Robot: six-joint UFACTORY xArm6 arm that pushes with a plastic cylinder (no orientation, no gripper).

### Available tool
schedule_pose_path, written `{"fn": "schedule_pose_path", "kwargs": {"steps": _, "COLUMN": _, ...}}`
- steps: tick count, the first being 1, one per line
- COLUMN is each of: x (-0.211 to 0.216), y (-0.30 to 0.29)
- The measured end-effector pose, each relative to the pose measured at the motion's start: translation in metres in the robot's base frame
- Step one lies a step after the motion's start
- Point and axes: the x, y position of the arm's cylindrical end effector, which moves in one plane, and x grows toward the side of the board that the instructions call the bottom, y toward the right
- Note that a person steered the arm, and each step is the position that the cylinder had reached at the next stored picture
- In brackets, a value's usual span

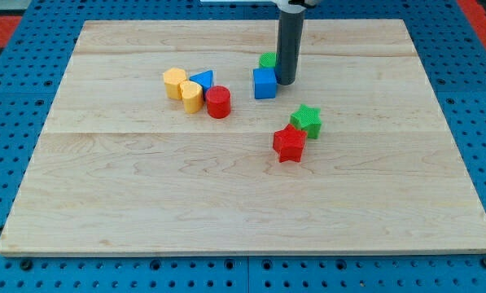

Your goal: Move the blue cube into the top left of the red circle

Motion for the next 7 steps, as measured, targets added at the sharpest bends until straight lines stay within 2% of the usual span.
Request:
{"fn": "schedule_pose_path", "kwargs": {"steps": 1, "x": -0.001, "y": -0.001}}
{"fn": "schedule_pose_path", "kwargs": {"steps": 3, "x": 0.025, "y": -0.014}}
{"fn": "schedule_pose_path", "kwargs": {"steps": 6, "x": 0.025, "y": -0.052}}
{"fn": "schedule_pose_path", "kwargs": {"steps": 7, "x": 0.023, "y": -0.032}}
